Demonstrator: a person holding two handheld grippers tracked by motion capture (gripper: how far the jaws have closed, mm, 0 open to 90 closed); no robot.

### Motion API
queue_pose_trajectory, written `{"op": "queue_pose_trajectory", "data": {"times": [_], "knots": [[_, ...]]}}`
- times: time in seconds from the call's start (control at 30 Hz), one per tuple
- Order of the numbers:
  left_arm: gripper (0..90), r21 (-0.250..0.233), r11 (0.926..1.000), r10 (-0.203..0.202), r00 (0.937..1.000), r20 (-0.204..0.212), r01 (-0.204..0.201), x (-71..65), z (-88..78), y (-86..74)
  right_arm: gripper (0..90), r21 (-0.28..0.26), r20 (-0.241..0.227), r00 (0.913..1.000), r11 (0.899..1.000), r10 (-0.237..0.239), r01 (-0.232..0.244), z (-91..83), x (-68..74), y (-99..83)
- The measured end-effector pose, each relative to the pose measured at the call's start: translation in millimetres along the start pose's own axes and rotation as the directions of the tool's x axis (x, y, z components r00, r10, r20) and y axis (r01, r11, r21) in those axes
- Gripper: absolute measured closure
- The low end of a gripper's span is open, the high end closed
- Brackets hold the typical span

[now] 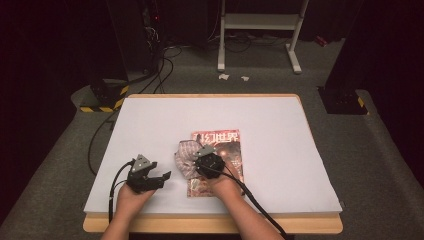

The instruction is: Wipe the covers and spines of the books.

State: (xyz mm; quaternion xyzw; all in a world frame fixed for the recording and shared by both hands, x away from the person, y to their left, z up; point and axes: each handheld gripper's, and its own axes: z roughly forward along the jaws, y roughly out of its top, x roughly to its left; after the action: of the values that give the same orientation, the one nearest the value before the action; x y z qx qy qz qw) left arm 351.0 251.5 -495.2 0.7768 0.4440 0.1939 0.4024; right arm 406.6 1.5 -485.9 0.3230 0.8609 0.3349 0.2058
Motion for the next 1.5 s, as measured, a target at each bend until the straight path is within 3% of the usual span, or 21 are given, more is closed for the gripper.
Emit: {"op": "queue_pose_trajectory", "data": {"times": [0.3, 0.53, 0.73, 1.0, 1.1, 1.5], "knots": [[28.8, 0.003, 1.0, 0.002, 1.0, -0.003, -0.002, -1.1, 0.6, -0.3, 67.7, 0.005, 0.054, 0.9968, 0.998, 0.059, -0.059, -16.0, -30.9, -22.1], [28.8, 0.005, 1.0, 0.002, 1.0, -0.002, -0.002, -2.4, 3.4, 1.1, 67.8, 0.0, 0.116, 0.9871, 0.994, 0.11, -0.111, -37.1, -63.1, -48.5], [28.8, 0.0, 1.0, 0.002, 1.0, 0.003, -0.002, -3.4, 3.8, 2.8, 67.9, -0.004, 0.129, 0.9828, 0.991, 0.132, -0.133, -45.4, -70.2, -57.4], [28.7, -0.025, 0.9997, -0.007, 0.9999, 0.008, 0.008, -5.2, -4.7, 3.2, 67.9, 0.004, 0.126, 0.9809, 0.989, 0.148, -0.149, -48.8, -78.1, -59.9], [28.6, -0.015, 0.9999, 0.003, 1.0, 0.003, -0.003, -6.7, -5.6, 1.8, 67.8, 0.003, 0.137, 0.982, 0.991, 0.131, -0.132, -47.8, -81.6, -58.8], [28.6, -0.023, 0.9997, 0.001, 1.0, 0.004, -0.001, -9.7, -16.9, -5.8, 67.9, 0.028, 0.186, 0.9722, 0.988, 0.142, -0.15, -29.9, -106.6, -41.0]]}}
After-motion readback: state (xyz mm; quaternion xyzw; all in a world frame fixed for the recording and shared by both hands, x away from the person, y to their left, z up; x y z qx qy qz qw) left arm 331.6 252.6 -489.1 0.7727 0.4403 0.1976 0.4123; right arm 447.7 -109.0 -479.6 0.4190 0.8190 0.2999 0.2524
